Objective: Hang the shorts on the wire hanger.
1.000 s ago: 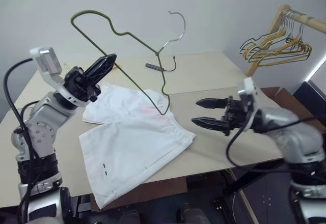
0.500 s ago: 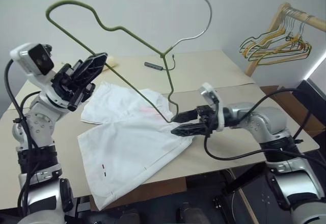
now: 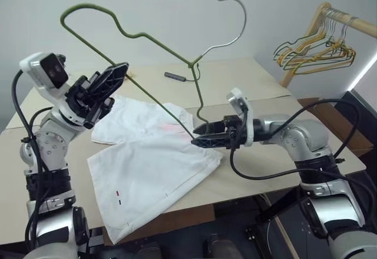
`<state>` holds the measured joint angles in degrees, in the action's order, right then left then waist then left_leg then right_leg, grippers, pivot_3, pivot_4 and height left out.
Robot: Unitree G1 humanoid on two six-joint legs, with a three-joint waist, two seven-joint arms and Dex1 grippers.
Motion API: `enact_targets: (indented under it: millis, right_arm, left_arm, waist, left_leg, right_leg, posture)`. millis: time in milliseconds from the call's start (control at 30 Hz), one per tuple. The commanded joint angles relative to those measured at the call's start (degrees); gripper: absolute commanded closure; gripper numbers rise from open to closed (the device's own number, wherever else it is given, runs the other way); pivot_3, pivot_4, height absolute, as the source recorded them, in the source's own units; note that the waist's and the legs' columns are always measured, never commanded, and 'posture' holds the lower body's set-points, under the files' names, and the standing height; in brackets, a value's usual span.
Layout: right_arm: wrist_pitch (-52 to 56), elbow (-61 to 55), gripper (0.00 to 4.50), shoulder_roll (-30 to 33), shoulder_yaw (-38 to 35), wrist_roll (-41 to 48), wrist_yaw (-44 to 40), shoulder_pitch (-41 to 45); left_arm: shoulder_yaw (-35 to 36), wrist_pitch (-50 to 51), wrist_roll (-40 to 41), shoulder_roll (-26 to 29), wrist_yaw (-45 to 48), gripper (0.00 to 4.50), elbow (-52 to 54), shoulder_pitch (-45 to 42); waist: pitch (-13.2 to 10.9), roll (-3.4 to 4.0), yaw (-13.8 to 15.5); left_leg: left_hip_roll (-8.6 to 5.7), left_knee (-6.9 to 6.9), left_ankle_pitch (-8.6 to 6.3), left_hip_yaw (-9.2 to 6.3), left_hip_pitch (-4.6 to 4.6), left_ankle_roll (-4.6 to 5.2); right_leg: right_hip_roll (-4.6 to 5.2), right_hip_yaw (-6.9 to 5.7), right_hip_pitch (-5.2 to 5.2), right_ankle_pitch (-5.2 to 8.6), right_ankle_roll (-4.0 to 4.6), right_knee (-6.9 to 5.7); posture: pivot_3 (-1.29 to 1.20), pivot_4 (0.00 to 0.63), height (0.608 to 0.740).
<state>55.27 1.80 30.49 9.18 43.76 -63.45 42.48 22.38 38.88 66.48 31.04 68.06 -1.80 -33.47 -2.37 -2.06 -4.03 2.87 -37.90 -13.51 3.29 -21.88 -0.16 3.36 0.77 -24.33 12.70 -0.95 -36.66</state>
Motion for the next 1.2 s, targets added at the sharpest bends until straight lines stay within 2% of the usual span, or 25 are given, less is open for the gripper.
enact_targets:
  millis: [33, 267, 467, 567, 667, 833, 900, 933, 1000, 1133, 1200]
  right_arm:
    - [-0.1, -2.0, 1.95, -0.3, -1.8, 0.4, -0.1, 2.4]
    - [-0.5, -1.0, 4.45, -1.0, -2.1, -0.2, 0.1, 3.0]
    - [-1.1, -1.4, 4.48, -0.8, -2.3, -0.8, -0.7, 2.7]
    - [-0.8, -1.6, 4.5, -0.9, -2.3, -1.1, -0.4, 2.7]
    - [-0.3, -2.1, 4.5, -0.9, -3.3, -0.6, 0.6, 2.5]
    - [1.3, 1.8, 4.5, 0.6, -7.6, 0.5, 2.5, 2.7]
    - [2.2, 3.6, 4.5, 2.0, -8.3, -0.2, 2.7, 2.2]
    - [2.2, 4.9, 4.5, 3.4, -7.3, -1.9, 2.7, 1.4]
    - [1.9, 7.2, 4.5, 5.4, -5.4, -4.8, 3.0, 0.4]
    - [1.2, 14.2, 4.5, 7.8, -2.4, -10.9, 3.5, 0.2]
    - [4.5, 19.4, 4.5, 8.6, -0.8, -11.2, 0.0, 2.1]
  left_arm:
    - [0.2, -0.7, -0.2, -0.5, -0.6, 4.5, 1.4, 0.0]
    - [0.2, -0.5, -0.8, -1.2, -1.5, 4.5, 2.5, 0.6]
    - [-0.4, -3.6, -4.2, -2.2, -3.5, 4.5, 2.6, 1.3]
    - [-2.1, -4.2, -6.7, -2.4, -4.4, 3.8, 2.4, 2.0]
    - [-4.3, -4.8, -11.6, -0.7, -6.8, 2.85, 2.1, 3.1]
    - [-11.4, -9.9, -28.3, 6.5, -9.7, 1.18, 0.7, 8.1]
    - [-13.3, -10.4, -31.9, 8.8, -9.8, 0.47, 0.4, 10.0]
    - [-12.5, -9.4, -31.1, 9.1, -9.9, 0.18, 1.0, 10.6]
    - [-11.5, -8.4, -30.3, 9.5, -10.1, 0.02, 2.5, 11.6]
    - [-18.3, -12.6, -40.0, 13.4, -9.3, 0.02, 5.0, 16.4]
    - [-19.7, -12.6, -40.2, 13.9, -7.6, 0.02, 5.7, 17.7]
  waist:
    - [0.0, 0.0, 0.0]
    - [0.0, 0.0, 0.0]
    - [0.0, 0.0, 0.0]
    - [0.0, 0.0, 0.0]
    - [0.0, 0.0, 0.0]
    - [0.0, 0.02, -0.2]
    - [0.0, 0.03, -0.1]
    - [0.0, 0.04, 0.0]
    - [0.0, 0.03, 0.2]
    - [-0.1, 0.1, 0.1]
    - [-0.1, 0.19, 0.1]
  left_leg:
    - [0.0, 0.0, 0.0, 0.0, 0.0, 0.0]
    - [0.0, 0.0, 0.0, 0.0, 0.0, 0.0]
    - [0.0, 0.0, 0.0, 0.0, 0.0, 0.0]
    - [0.0, 0.0, 0.0, 0.0, 0.01, 0.0]
    - [0.0, 0.0, 0.0, 0.01, 0.0, 0.0]
    - [0.01, 0.0, 0.0, 0.02, 0.0, 0.0]
    - [0.01, 0.0, 0.0, 0.03, 0.01, 0.0]
    - [0.0, 0.0, 0.0, 0.05, 0.0, 0.0]
    - [0.01, 0.0, 0.0, 0.05, -0.04, 0.0]
    - [-0.01, 0.0, -0.01, 0.07, -0.05, -0.01]
    - [-0.01, 0.0, -0.01, 0.1, -0.06, -0.01]
  right_leg:
    - [0.0, 0.0, 0.0, 0.0, 0.0, 0.0]
    - [0.0, 0.0, 0.0, 0.0, 0.0, 0.0]
    - [0.01, 0.0, 0.01, 0.0, 0.0, 0.0]
    - [0.01, 0.0, 0.0, -0.01, 0.01, -0.01]
    - [0.01, 0.0, 0.01, -0.01, 0.01, 0.0]
    - [-0.01, 0.02, -0.03, -0.01, 0.02, -0.01]
    - [0.0, 0.01, -0.03, -0.02, 0.05, -0.01]
    - [0.02, 0.01, -0.05, -0.02, 0.05, -0.01]
    - [0.04, 0.0, -0.06, -0.01, 0.04, 0.01]
    - [0.07, 0.01, -0.07, 0.0, 0.02, 0.03]
    - [0.08, 0.03, -0.1, -0.01, 0.03, 0.02]
  posture:
    - [-0.06, 0.0, 0.74]
    - [-0.05, 0.0, 0.74]
    - [-0.05, 0.0, 0.74]
    - [-0.05, 0.0, 0.74]
    - [-0.06, 0.0, 0.74]
    - [-0.06, 0.0, 0.74]
    - [-0.05, 0.0, 0.74]
    - [-0.05, 0.0, 0.74]
    - [-0.05, 0.0, 0.74]
    - [-0.04, 0.0, 0.74]
    - [-0.03, 0.0, 0.74]
